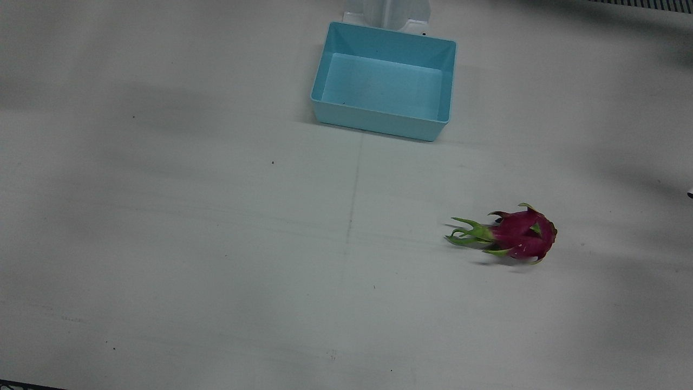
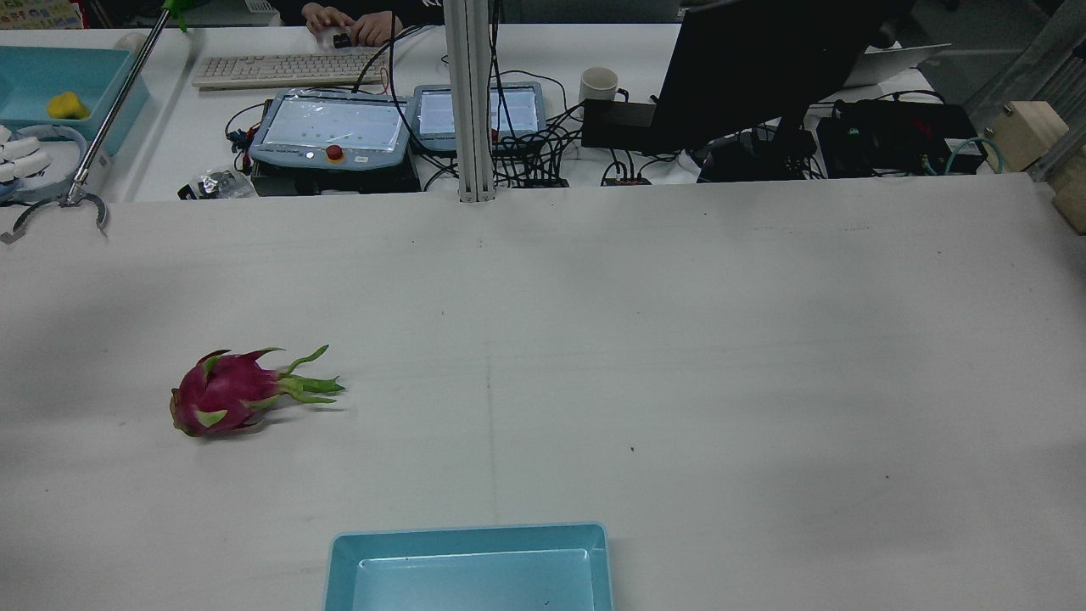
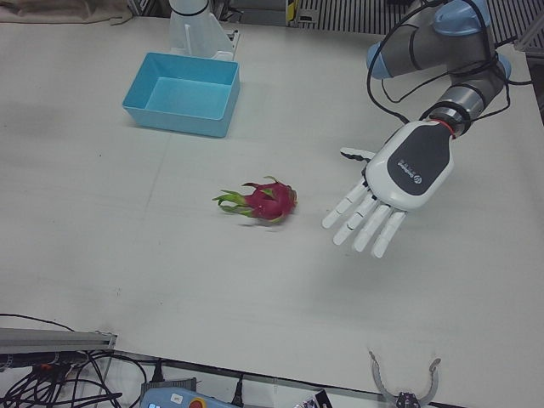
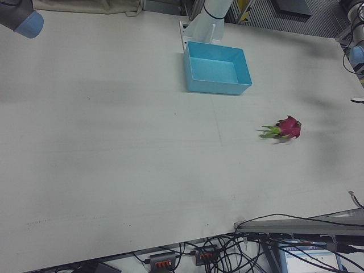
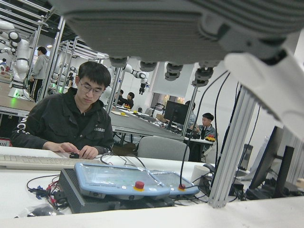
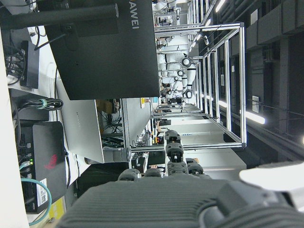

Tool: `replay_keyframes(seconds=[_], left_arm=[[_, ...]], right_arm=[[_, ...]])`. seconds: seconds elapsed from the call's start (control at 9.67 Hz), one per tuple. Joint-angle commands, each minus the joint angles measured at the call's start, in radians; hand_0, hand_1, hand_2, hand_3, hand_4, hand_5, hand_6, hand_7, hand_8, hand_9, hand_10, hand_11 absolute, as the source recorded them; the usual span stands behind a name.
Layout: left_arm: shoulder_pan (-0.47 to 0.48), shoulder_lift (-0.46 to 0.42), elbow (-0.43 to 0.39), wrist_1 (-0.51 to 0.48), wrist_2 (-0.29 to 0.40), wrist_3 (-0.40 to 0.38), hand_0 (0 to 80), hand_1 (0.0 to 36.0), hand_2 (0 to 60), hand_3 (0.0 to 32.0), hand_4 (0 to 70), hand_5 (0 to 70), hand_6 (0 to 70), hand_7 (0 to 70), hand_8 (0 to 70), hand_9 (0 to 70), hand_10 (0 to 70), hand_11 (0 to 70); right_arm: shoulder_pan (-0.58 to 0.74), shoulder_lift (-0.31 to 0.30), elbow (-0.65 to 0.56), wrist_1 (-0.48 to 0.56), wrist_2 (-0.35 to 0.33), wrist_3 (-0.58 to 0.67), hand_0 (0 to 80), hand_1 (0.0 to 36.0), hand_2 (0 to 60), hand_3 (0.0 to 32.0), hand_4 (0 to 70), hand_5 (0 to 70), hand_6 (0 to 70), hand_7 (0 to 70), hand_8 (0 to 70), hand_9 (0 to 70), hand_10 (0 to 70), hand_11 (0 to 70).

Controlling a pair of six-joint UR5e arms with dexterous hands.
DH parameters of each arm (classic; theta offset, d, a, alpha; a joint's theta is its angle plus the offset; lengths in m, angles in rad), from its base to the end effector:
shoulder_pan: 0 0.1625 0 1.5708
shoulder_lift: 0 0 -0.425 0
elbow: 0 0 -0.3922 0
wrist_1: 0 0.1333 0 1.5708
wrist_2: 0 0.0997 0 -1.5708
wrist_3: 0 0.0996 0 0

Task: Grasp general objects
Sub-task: 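Move the left hand toward the pink dragon fruit, fingers open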

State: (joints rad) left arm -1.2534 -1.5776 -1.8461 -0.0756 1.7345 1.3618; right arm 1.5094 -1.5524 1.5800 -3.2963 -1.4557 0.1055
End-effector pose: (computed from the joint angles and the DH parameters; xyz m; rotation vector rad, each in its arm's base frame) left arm 0.0469 -0.5178 0.5373 0.9028 1.7980 -0.8079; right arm 0.1147 -0.4933 0.6880 0.0363 2.0074 -2.2727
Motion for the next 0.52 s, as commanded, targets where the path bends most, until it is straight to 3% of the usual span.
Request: replay_keyframes(seconds=[0.0, 0.1, 0.21, 0.41], left_arm=[[0.145, -0.001, 0.039, 0.017, -0.06, 0.193, 49.5, 16.4, 5.5, 15.4, 0.0, 7.0, 0.0, 9.6, 0.1, 0.5, 0.0, 0.0], [0.195, -0.001, 0.044, 0.02, -0.087, 0.229, 49.1, 16.3, 5.4, 16.8, 0.0, 6.0, 0.0, 8.7, 0.1, 0.3, 0.0, 0.0], [0.239, -0.001, 0.053, 0.025, -0.113, 0.296, 49.3, 16.7, 5.3, 21.2, 0.0, 4.9, 0.0, 7.8, 0.0, 0.1, 0.0, 0.0], [0.293, -0.001, 0.057, 0.031, -0.145, 0.347, 49.6, 17.7, 4.3, 30.8, 0.0, 1.6, 0.0, 6.1, 0.0, 0.0, 0.0, 0.0]], right_arm=[[0.0, 0.0, 0.0, 0.0, 0.0, 0.0, 0.0, 0.0, 0.0, 0.0, 0.0, 0.0, 0.0, 0.0, 0.0, 0.0, 0.0, 0.0], [0.0, 0.0, 0.0, 0.0, 0.0, 0.0, 0.0, 0.0, 0.0, 0.0, 0.0, 0.0, 0.0, 0.0, 0.0, 0.0, 0.0, 0.0], [0.0, 0.0, 0.0, 0.0, 0.0, 0.0, 0.0, 0.0, 0.0, 0.0, 0.0, 0.0, 0.0, 0.0, 0.0, 0.0, 0.0, 0.0], [0.0, 0.0, 0.0, 0.0, 0.0, 0.0, 0.0, 0.0, 0.0, 0.0, 0.0, 0.0, 0.0, 0.0, 0.0, 0.0, 0.0, 0.0]])
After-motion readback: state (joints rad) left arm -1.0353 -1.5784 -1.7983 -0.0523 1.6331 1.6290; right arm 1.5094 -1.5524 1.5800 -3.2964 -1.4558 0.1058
